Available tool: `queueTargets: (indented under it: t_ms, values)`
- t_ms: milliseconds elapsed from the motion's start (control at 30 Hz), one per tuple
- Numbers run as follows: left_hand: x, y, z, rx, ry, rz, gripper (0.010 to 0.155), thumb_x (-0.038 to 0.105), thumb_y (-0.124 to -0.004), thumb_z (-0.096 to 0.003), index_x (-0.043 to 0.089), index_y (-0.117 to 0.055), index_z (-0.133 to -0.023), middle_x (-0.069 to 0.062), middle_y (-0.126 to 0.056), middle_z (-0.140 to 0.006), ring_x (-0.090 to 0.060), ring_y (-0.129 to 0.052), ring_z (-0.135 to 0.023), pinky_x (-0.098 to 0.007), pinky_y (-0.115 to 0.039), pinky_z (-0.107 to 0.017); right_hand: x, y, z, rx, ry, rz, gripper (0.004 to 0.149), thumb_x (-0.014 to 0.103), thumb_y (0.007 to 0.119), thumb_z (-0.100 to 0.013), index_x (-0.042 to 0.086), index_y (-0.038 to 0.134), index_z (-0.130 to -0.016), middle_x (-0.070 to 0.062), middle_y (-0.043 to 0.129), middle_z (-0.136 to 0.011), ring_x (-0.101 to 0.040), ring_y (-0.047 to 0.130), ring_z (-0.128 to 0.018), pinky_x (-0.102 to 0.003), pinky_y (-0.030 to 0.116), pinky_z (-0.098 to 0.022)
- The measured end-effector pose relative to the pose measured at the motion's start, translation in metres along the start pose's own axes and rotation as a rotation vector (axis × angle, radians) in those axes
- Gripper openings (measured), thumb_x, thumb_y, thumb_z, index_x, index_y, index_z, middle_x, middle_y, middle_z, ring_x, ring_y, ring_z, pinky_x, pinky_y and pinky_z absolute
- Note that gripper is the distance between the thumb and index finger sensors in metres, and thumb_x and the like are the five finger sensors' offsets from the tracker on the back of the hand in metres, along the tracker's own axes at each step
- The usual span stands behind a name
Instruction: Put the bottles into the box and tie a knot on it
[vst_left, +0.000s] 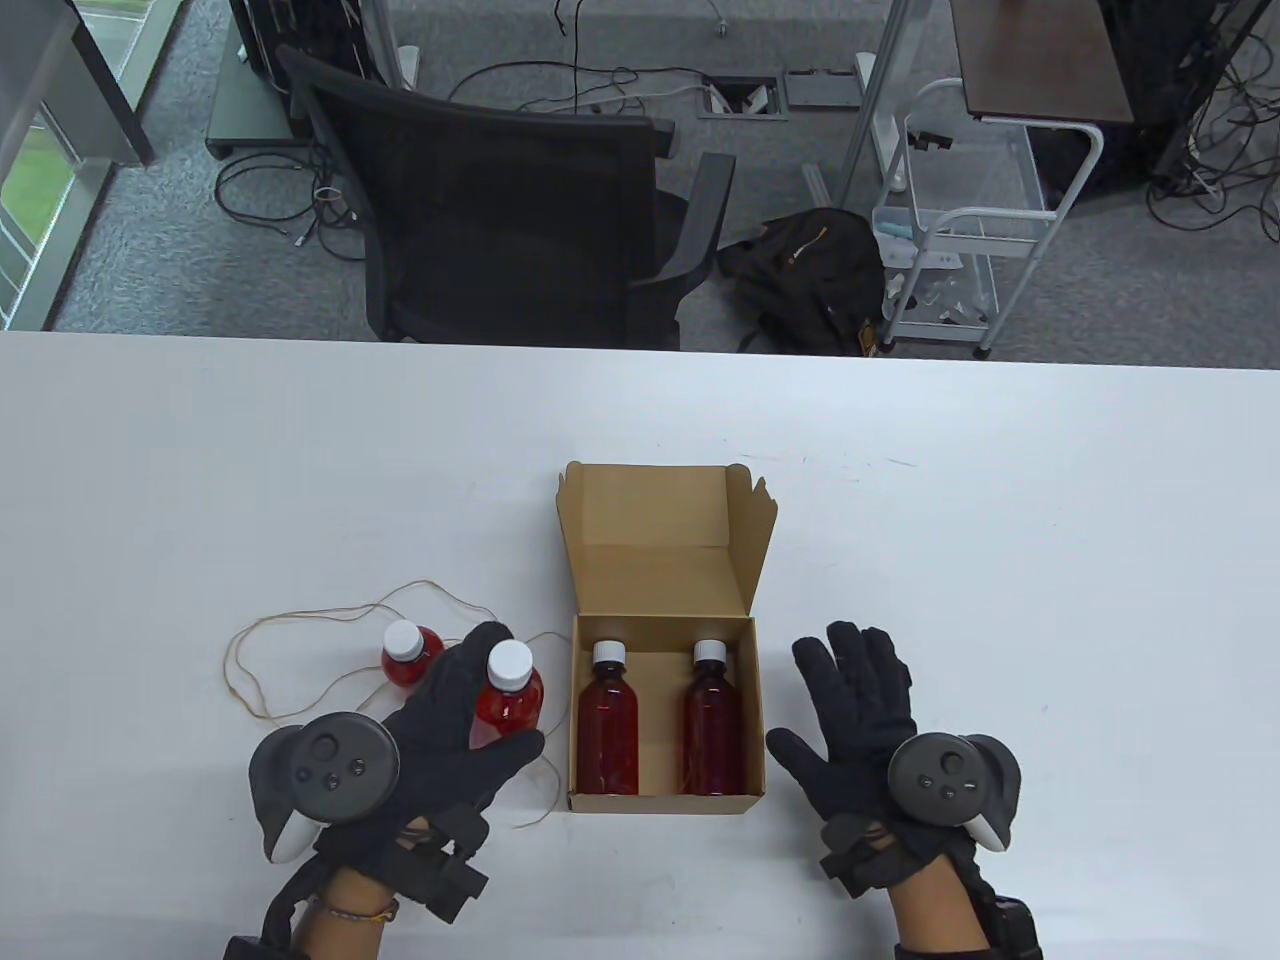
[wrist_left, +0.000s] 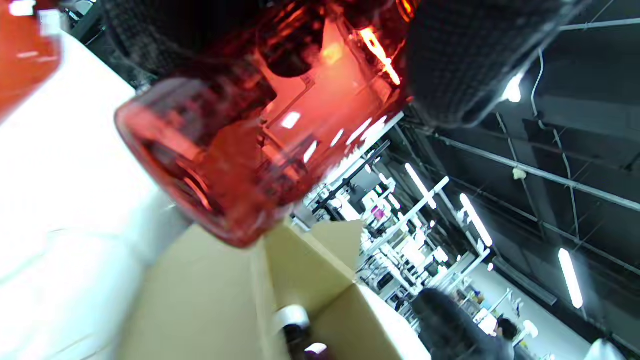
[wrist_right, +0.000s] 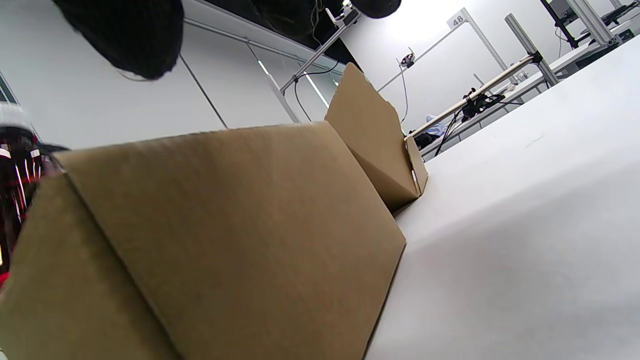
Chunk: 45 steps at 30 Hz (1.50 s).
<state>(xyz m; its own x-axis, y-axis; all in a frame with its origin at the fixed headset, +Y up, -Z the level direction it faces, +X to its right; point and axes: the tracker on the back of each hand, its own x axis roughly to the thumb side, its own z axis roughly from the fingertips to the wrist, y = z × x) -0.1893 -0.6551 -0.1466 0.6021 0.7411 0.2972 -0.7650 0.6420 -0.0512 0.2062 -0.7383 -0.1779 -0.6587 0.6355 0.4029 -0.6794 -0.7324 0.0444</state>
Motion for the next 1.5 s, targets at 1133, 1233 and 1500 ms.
queueTargets:
  t_ms: [1133,1233,1500]
  values:
    - [0.031,-0.143,-0.091,-0.493,0.561,0.071,0.094,0.059,-0.08,-0.0555,0.003,-0.038,-0.118,-0.037,-0.07,-0.11,-0.049,-0.098,-0.079,-0.052,-0.088,-0.054,-0.002,0.001,-0.001,0.009,0.02,-0.038,0.08,0.053,0.072,-0.05,0.013,0.041,-0.112,-0.028,0.03,-0.114,-0.056,0.018,-0.096,-0.071,0.023,-0.065]
    - [0.032,-0.138,-0.089,-0.489,0.547,0.107,0.093,0.059,-0.078,-0.056,0.003,-0.038,-0.119,-0.038,-0.067,-0.111,-0.05,-0.096,-0.081,-0.053,-0.086,-0.055,-0.003,0.001,-0.001,0.009,0.023,-0.039,0.08,0.053,0.072,-0.05,0.013,0.041,-0.112,-0.028,0.03,-0.114,-0.056,0.018,-0.096,-0.071,0.023,-0.065]
    - [0.038,-0.109,-0.081,-0.406,0.418,0.206,0.093,0.059,-0.077,-0.0562,0.004,-0.037,-0.119,-0.037,-0.06,-0.115,-0.054,-0.086,-0.09,-0.057,-0.078,-0.062,-0.004,0.001,-0.001,0.011,0.034,-0.049,0.08,0.052,0.072,-0.05,0.013,0.041,-0.112,-0.028,0.03,-0.113,-0.056,0.018,-0.096,-0.071,0.023,-0.065]
